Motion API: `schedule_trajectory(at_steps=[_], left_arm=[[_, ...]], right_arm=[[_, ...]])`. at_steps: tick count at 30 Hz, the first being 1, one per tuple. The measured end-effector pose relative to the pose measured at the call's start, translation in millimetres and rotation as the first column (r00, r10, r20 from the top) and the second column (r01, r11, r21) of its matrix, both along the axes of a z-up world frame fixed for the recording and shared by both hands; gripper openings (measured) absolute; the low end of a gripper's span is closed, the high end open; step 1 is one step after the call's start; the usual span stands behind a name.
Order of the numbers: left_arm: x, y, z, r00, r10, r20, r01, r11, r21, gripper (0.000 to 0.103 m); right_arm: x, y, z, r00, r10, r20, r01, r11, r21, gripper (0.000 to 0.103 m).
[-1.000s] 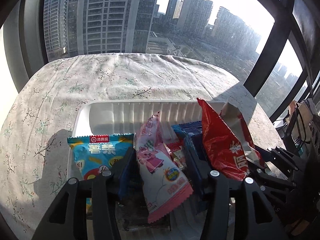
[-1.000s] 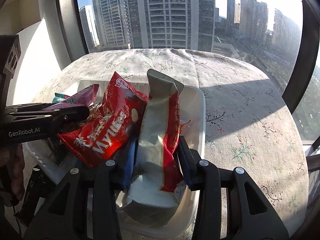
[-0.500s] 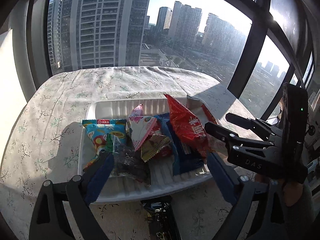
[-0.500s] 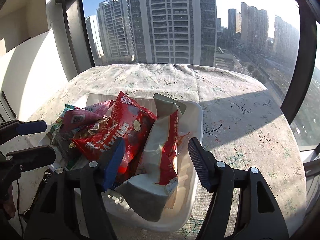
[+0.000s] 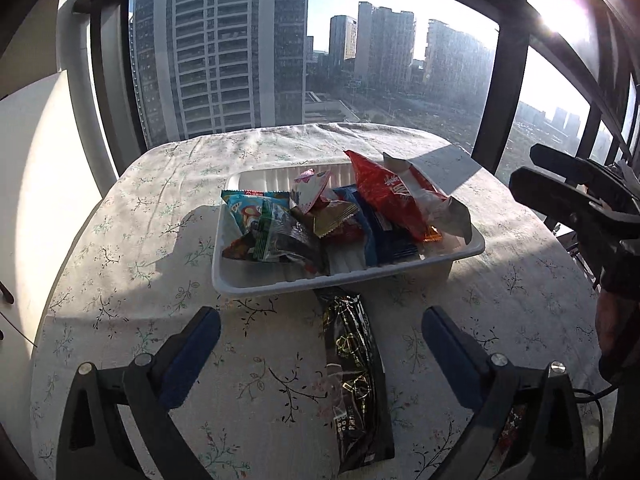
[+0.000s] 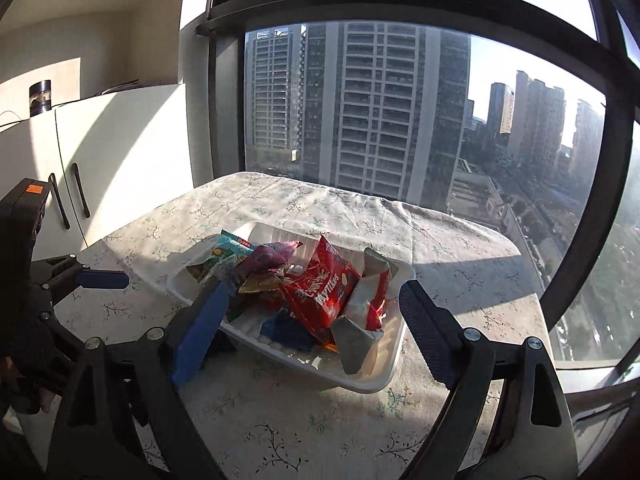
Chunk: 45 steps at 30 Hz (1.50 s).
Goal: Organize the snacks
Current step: 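Withdraw both tools from the tray toward the remaining snacks, then grasp the black snack bag with the left tool while the right tool grasps the red-white cake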
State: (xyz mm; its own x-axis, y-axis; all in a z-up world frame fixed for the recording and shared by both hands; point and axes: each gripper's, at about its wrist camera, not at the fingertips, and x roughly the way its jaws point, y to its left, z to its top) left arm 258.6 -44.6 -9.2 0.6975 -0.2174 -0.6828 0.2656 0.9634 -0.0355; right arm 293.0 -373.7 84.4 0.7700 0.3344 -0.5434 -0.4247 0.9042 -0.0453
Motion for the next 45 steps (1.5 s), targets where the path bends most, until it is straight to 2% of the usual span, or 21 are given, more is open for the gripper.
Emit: schedule_trajectory(at_steps=[10, 21, 32, 38, 45], left_arm=[[-19, -12, -1, 1.000, -0.006, 0.016, 0.005, 0.998, 0.070, 0.102], [-19, -25, -14, 1.000, -0.013, -0.013, 0.015, 0.991, 0.132, 0.102], [-18, -30, -33, 0.998, -0.030, -0.060, 0.040, 0.983, 0.182, 0.102], [-12, -31, -43, 0.994, -0.049, -0.101, 0.067, 0.980, 0.186, 0.095], [7, -30, -56, 0.982, -0.058, -0.178, 0.089, 0.980, 0.175, 0.069]], right_arm=[[-77, -36, -6, 0.997, 0.074, -0.037, -0.071, 0.996, 0.059, 0.087], [-103, -59, -24, 0.992, 0.109, -0.069, -0.104, 0.992, 0.071, 0.087], [-119, -50, -45, 0.970, 0.215, -0.115, -0.214, 0.977, 0.022, 0.087], [-126, -46, -62, 0.940, 0.294, -0.173, -0.300, 0.954, -0.009, 0.087], [-129, -30, -75, 0.896, 0.381, -0.226, -0.404, 0.913, -0.062, 0.087]])
